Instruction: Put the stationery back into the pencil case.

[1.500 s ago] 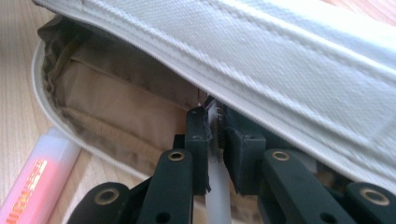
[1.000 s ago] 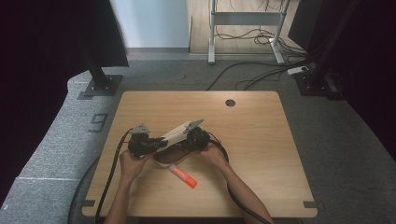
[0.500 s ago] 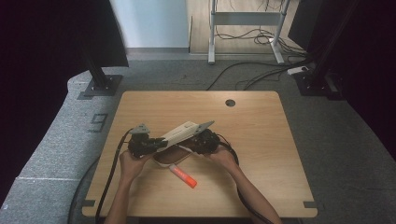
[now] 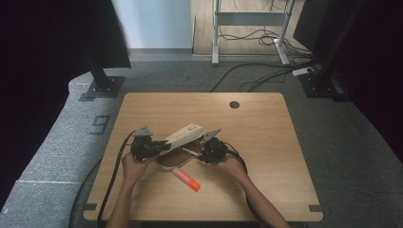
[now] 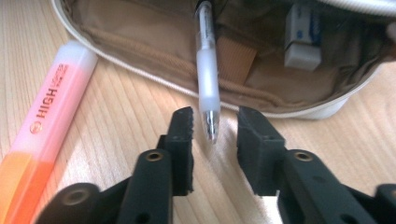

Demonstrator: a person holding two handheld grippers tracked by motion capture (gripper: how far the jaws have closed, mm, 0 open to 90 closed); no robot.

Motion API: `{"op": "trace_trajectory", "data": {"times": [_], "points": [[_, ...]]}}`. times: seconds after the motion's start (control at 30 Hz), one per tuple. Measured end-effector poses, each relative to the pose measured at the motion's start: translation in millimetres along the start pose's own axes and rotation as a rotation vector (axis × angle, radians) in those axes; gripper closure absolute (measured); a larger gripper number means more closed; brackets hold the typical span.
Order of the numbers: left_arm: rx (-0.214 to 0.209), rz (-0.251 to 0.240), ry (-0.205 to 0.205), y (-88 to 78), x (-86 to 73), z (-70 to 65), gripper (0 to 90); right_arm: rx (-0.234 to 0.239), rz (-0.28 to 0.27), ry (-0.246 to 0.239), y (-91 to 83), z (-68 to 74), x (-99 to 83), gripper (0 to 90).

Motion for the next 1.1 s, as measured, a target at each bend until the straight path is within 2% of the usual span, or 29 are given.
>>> {"op": "trace_trajectory", "data": {"times": [0.17,0.27,0.5,0.8,0.97,1.1], "points": [[-0.001,-0.001,0.000,0.1,0.0,0.0,75.7,0.014,0.007,-0.011,1.6,-0.1,1.3,78.0],[-0.001,-0.001,0.000,0.0,0.0,0.0,75.7,0.000,0.011,-0.023,0.2,-1.1,4.9,78.1],[-0.002,-0.001,0.000,0.1,0.1,0.0,75.6,-0.041,-0.006,-0.037,-2.1,-10.3,12.5,77.9],[-0.006,-0.006,-0.004,0.2,0.3,0.2,75.6,-0.089,-0.028,-0.024,0.8,-22.9,21.8,74.7],[-0.006,-0.006,-0.004,0.1,0.3,0.2,75.5,-0.099,-0.033,-0.015,5.2,-26.3,26.3,73.1],[-0.008,-0.009,-0.002,-0.6,0.6,-0.2,75.4,-0.098,-0.008,-0.009,13.1,-29.4,27.5,69.7]]}}
Point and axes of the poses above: each handheld gripper's, and its own axes: y roughly forward along the jaws, x roughly out of its top, z roughly to its left, the point moved 3 cm from there along y, roughly forward along the jaws
